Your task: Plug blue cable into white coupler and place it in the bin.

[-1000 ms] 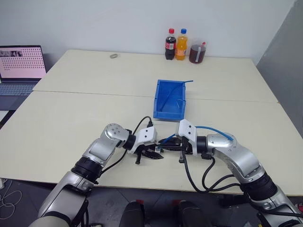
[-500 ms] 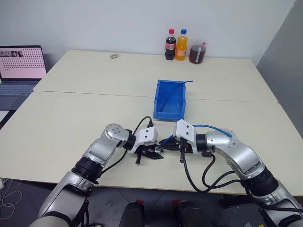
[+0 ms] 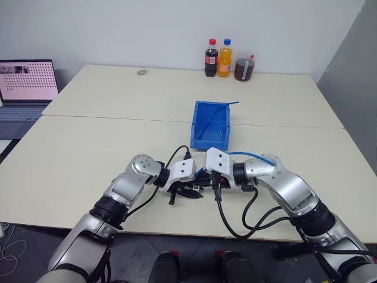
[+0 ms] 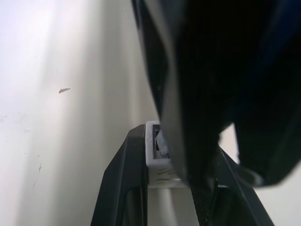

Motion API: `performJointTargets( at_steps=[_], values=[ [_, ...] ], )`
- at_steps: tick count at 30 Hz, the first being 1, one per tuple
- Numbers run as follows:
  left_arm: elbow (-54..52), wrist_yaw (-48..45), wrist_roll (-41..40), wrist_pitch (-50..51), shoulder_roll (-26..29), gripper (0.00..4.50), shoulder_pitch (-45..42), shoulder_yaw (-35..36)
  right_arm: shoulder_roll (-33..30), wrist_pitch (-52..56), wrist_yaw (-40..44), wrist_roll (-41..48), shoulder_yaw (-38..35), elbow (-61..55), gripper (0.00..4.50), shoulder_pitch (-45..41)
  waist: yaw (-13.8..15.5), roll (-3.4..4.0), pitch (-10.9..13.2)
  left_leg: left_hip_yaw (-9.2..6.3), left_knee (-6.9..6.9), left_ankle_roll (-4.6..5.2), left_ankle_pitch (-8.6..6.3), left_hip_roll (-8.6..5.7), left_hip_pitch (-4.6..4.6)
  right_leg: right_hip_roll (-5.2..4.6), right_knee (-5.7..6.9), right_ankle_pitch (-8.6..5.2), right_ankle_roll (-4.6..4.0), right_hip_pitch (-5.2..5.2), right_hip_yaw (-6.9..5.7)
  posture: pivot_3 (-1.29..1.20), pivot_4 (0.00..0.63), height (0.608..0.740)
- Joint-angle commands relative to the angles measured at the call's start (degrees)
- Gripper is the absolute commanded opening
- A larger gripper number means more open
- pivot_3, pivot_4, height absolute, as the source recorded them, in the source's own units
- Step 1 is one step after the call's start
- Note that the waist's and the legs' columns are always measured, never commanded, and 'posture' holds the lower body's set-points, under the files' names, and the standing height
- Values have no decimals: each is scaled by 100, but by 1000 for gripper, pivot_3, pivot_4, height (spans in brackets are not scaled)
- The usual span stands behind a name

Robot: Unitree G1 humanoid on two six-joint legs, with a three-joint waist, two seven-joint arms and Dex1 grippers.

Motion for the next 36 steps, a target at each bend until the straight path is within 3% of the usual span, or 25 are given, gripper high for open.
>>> performJointTargets(
  at_steps=[1, 10, 17, 23, 36],
  values=[
    [32, 68, 181, 93, -49, 811, 101, -135, -73, 16, 170, -57, 163, 20, 0, 66, 0, 0, 0, 0, 0, 0, 0, 0, 0, 0, 0, 0, 0, 0, 1, 0, 150, 740],
    [-43, 88, 177, 85, -7, 811, 176, -118, -226, 397, 66, 427, -673, -506, 0, 200, 8, 0, 0, 1, -1, 0, 0, -1, -1, -2, -1, 0, 0, 0, 1, 0, 150, 740],
    [-103, 144, 194, 88, 2, 811, 212, -96, -260, 863, -330, 550, -897, -1038, 0, 298, 1, 1, 1, 1, -4, 0, 0, 0, -2, -2, -2, -1, -1, -2, 1, 0, 150, 740],
    [-167, 230, 208, 179, -16, 811, 230, -98, -15, 1439, -868, 548, -719, -1386, 0, 414, 6, 1, 1, 1, -4, 0, 0, -1, -3, -5, -4, -2, -1, -3, 1, 0, 150, 740],
    [-267, 162, 182, 348, -8, 810, 224, -133, 81, 1398, -1172, 414, -451, -1067, 0, 408, 5, 1, 1, 2, -5, 0, -1, -1, -3, -6, -6, -3, -2, -4, 1, 0, 150, 740]
  ],
)
